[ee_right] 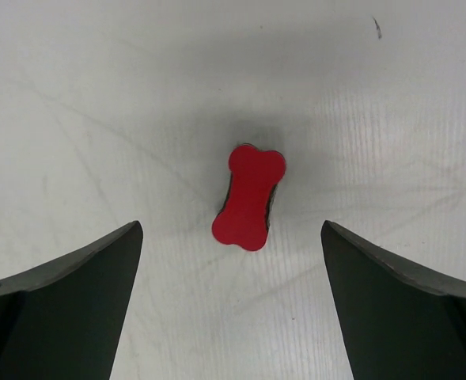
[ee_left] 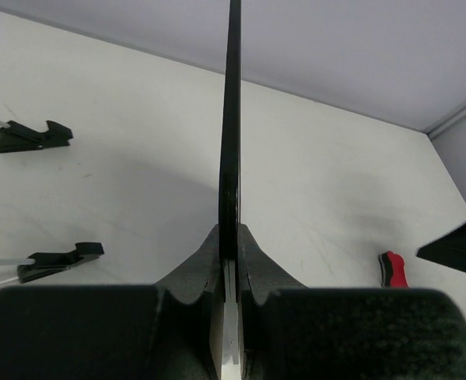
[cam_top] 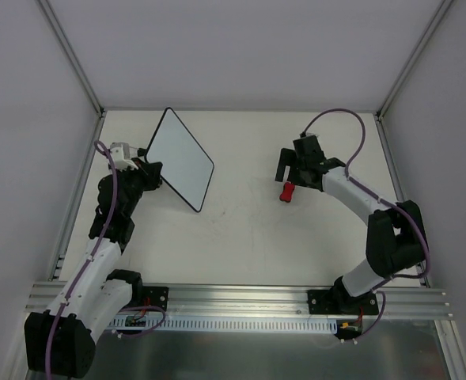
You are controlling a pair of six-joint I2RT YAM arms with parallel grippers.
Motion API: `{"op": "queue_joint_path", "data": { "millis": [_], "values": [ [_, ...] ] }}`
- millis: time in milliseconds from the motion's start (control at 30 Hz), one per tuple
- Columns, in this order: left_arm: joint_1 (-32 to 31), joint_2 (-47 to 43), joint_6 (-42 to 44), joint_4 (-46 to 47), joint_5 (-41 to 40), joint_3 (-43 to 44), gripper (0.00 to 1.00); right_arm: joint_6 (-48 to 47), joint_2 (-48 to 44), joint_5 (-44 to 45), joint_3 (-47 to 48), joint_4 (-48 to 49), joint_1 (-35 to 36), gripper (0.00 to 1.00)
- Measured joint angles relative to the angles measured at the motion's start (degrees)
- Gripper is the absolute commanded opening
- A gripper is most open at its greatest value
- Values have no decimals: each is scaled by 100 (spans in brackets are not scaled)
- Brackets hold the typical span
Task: Erase the whiteboard
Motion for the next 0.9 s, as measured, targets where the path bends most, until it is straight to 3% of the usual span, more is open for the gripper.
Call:
{"op": "queue_joint_path", "data": {
  "millis": [233, 400, 600, 900],
  "values": [
    [83, 160, 199, -437, -789, 542, 0, -326, -986, -358, -7, 2, 0, 99],
    [490, 170, 365, -601, -1217, 911, 0, -420, -1333, -560, -219, 13, -2, 99],
    [1296, 170, 459, -603, -1263, 1220, 0, -466, -1379, -817, -452, -57, 0, 99],
    [1869, 619, 673, -293, -1180, 1392, 0, -599, -1672, -940, -595, -61, -2, 99]
  ]
}}
